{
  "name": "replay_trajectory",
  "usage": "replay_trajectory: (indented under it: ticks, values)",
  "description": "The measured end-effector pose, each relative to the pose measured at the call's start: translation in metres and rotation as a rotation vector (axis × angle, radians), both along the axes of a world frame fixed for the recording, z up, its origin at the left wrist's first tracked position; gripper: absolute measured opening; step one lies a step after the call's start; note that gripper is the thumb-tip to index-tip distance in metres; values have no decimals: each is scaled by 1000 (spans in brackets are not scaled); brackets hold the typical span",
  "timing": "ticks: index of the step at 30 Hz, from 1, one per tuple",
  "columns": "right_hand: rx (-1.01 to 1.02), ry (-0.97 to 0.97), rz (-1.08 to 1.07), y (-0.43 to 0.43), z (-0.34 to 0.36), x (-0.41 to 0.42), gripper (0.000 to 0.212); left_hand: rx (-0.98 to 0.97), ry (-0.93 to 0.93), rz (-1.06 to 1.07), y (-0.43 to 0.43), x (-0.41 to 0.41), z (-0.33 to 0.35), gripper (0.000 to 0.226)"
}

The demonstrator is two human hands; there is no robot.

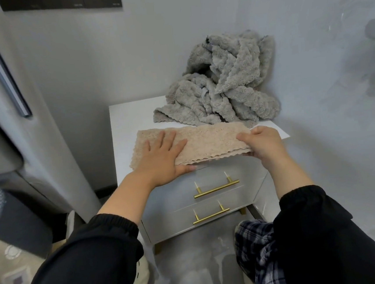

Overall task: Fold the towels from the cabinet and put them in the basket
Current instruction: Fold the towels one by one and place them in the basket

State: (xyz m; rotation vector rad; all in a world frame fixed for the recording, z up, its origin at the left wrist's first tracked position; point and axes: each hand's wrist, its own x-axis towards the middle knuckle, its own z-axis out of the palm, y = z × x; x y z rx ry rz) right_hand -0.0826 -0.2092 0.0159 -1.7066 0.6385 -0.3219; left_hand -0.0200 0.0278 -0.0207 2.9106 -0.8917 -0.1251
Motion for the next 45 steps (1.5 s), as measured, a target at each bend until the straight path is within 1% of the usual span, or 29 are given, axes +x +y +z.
replay_trajectory:
  ticks: [2, 3, 4, 6, 7, 8, 9, 11, 12, 14, 15, 17, 21, 26, 30, 33, 36, 38, 39, 41, 43, 45]
  values:
    - [-332, -19, -49, 7, -5, 2, 36, -42, 18, 4, 4, 5, 2, 102]
    - [-436, -14, -60, 10, -8, 3, 34, -65, 31, -8, 5, 7, 3, 109]
    - [-486, -11, -60, 13, -10, 3, 30, -103, 54, -21, 6, 8, 5, 111]
    - [-599, 29, -57, 15, -14, 4, 15, -223, 100, -20, 9, 8, 9, 100]
    - [-702, 58, -61, 15, -15, 4, 14, -276, 94, -20, 11, 8, 12, 90]
    - [-789, 59, -57, 16, -13, 4, 22, -304, 66, -30, 14, 8, 14, 79]
    - [-821, 19, -26, 17, -11, 5, 25, -319, 34, -48, 16, 7, 16, 65]
    - [-778, -66, 174, 24, -3, 5, 15, -338, 9, -66, 23, 4, 20, 45]
    - [-747, -52, 319, 30, -1, 3, 13, -337, 12, -66, 26, 3, 22, 39]
    - [-745, 13, 559, 38, -3, 2, 20, -303, 14, -62, 31, 1, 27, 33]
    - [-790, 48, 627, 41, -6, 3, 24, -279, 9, -63, 33, 1, 29, 31]
    - [-899, 84, 682, 43, -12, 4, 29, -245, -8, -61, 35, -1, 31, 27]
    - [-994, 41, 662, 45, -17, 6, 23, -241, -50, -45, 34, -4, 35, 18]
    - [-938, 27, 622, 44, -14, 6, 16, -268, -85, -24, 39, -1, 45, 7]
    - [-892, -39, 542, 42, -3, 3, 15, -303, -105, -11, 39, -4, 52, 12]
    - [-819, 3, 577, 41, 4, -1, 16, -286, -8, -8, 37, -10, 54, 14]
    - [-832, 120, 713, 40, 4, -4, 13, -262, 124, -16, 35, -13, 53, 13]
    - [-811, 157, 760, 39, 2, -6, 6, -288, 121, -13, 31, -12, 49, 13]
    - [-773, 151, 738, 38, 3, -7, 6, -307, 78, -9, 28, -12, 46, 13]
    - [-754, 159, 588, 29, 4, -7, 19, -344, -56, -36, 21, -10, 37, 16]
    - [-825, 262, 374, 10, 2, -5, 31, -332, -145, -125, 13, -7, 26, 36]
    - [-770, 402, 204, -10, -3, -4, 39, -245, -150, -163, 6, -7, 16, 55]
